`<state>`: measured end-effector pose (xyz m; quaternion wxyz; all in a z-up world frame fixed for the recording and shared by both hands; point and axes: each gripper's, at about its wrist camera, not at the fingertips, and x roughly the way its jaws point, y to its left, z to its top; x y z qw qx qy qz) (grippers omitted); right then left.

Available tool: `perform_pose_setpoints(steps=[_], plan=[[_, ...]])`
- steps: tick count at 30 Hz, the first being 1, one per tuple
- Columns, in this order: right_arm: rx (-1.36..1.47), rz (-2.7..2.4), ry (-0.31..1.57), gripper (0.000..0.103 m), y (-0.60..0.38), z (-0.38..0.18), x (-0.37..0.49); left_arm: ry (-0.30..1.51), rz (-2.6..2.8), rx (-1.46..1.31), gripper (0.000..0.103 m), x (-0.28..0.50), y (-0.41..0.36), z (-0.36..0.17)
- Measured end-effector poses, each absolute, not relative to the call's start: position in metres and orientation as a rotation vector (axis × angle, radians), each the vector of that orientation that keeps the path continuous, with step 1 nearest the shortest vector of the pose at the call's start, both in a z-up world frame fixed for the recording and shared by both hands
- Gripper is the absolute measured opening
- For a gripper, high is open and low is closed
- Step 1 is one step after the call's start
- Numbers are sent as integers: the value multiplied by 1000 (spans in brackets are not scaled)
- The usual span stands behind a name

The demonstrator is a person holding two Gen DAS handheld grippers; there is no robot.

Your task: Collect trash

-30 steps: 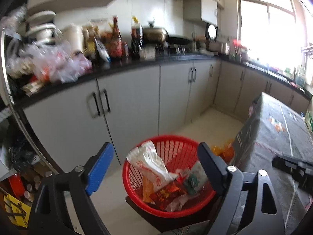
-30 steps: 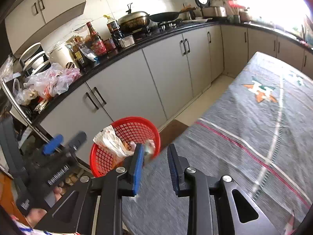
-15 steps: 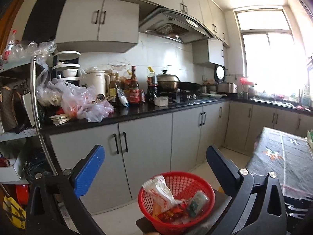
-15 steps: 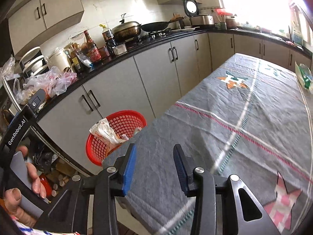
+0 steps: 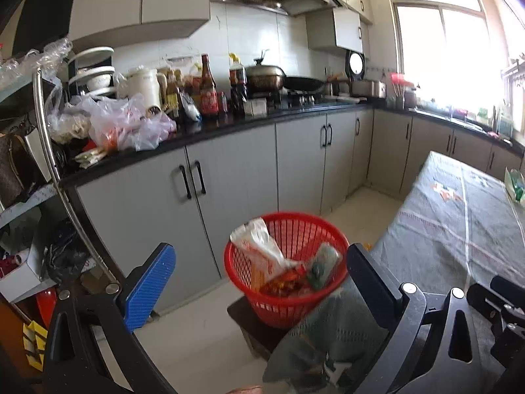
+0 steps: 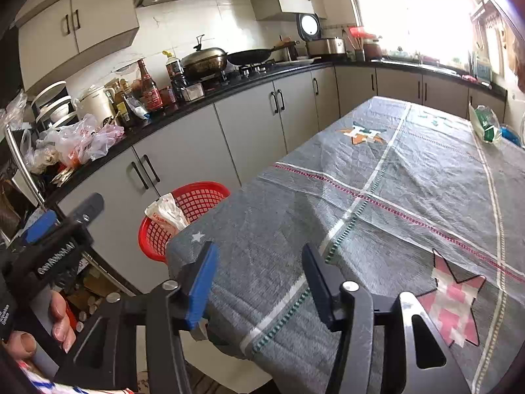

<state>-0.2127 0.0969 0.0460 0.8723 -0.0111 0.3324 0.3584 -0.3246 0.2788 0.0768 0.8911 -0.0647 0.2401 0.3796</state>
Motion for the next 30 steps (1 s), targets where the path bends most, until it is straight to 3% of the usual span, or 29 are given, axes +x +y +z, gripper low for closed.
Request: perform_pose_setpoints(steps=[30], plan=[[-77, 757, 691, 65, 109, 35, -235, 607, 718, -143, 103, -319, 280, 53]])
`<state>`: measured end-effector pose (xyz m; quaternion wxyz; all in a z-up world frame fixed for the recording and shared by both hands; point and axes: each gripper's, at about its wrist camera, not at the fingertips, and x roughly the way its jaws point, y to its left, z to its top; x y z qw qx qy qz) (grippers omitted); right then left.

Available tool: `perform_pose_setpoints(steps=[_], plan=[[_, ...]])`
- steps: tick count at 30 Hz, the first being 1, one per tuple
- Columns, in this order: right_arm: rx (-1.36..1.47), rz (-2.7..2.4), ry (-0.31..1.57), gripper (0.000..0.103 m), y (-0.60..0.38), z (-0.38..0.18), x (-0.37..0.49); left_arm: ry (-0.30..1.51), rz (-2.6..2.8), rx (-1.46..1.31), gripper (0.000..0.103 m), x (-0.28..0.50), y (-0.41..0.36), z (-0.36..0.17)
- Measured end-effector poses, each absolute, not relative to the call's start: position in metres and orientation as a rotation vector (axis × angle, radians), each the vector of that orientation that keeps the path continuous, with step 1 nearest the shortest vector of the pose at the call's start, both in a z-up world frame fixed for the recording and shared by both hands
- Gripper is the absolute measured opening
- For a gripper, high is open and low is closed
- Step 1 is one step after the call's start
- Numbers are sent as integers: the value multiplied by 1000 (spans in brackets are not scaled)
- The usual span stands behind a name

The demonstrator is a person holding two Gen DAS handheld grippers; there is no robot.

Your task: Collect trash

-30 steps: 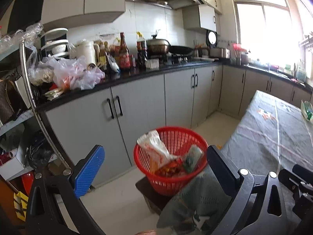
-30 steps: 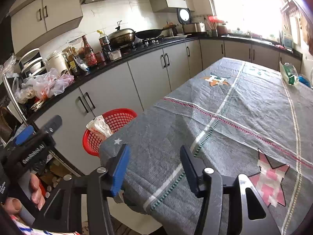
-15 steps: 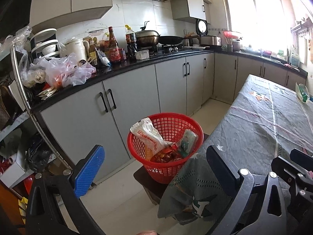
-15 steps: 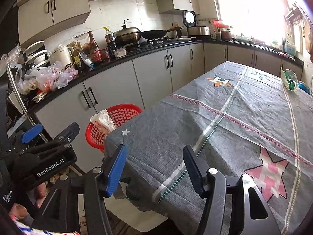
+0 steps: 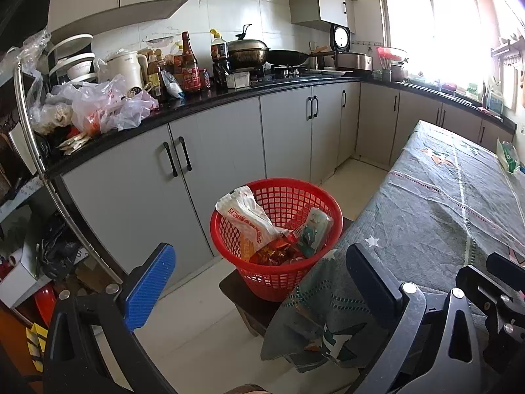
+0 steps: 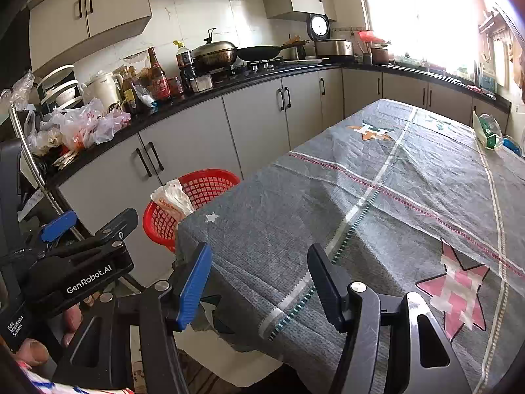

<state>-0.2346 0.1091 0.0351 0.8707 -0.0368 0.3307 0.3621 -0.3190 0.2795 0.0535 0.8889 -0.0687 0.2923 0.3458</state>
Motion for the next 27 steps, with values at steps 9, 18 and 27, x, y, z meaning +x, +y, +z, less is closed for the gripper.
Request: perform_pose_setpoints(steps=[9, 18, 27], plan=[[-85, 754, 695, 68, 111, 33, -235, 615, 713, -154, 103, -319, 281, 50], [-86, 755, 697, 70, 111, 33, -235, 611, 709, -142, 103, -318, 282, 52], [-75, 744, 711, 71, 108, 26, -230, 599, 692, -139, 103, -313, 283, 65]])
